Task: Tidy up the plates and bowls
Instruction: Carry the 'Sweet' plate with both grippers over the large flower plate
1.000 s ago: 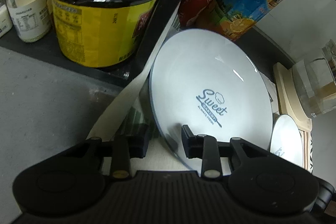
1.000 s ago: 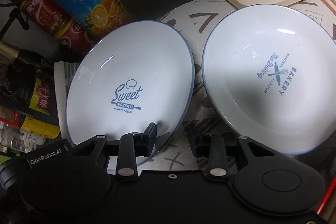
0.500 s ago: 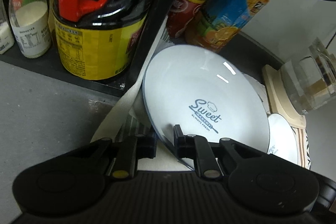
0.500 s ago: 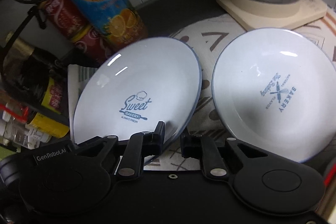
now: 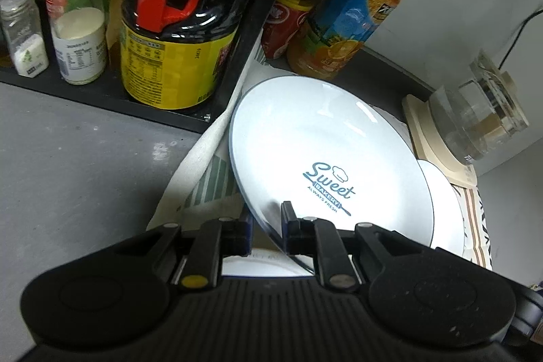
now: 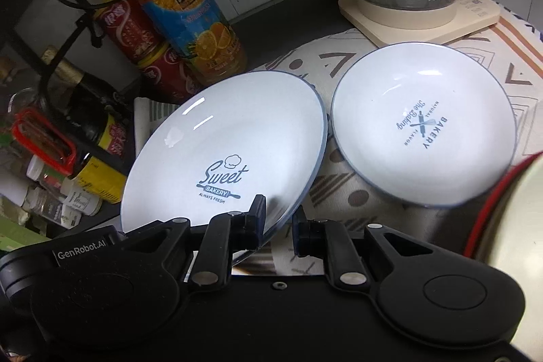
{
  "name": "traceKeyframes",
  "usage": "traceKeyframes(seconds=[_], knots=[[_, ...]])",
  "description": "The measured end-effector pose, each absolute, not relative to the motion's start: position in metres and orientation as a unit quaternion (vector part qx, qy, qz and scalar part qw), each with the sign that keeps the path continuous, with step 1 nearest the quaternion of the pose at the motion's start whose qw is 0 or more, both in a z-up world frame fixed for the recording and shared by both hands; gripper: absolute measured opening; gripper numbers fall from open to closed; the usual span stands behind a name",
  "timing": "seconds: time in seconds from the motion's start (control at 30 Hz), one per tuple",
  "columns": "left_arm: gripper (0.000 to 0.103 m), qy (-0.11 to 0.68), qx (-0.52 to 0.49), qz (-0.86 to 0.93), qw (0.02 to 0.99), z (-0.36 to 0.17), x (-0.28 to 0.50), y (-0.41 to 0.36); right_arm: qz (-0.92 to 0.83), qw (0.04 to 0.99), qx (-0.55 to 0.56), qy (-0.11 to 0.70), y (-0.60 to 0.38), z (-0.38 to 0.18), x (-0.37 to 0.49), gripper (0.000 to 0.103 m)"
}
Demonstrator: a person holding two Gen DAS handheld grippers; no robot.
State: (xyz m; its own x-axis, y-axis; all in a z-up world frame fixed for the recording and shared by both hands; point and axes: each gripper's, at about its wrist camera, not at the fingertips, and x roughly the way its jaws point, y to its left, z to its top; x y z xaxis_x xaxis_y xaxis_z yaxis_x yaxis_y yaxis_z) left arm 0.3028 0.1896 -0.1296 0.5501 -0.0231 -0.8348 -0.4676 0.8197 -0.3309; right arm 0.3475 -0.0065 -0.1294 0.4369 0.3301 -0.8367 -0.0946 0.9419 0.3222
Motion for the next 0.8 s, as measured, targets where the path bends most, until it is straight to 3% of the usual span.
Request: traceKeyframes(seconds=[0.8], knots=[[0.015,0.445,-0.263,0.126,0.846,-0.105,0.197,0.169,0.147,0.856,0.084,0.489,-0.009,-0.096,0.239,0.015]])
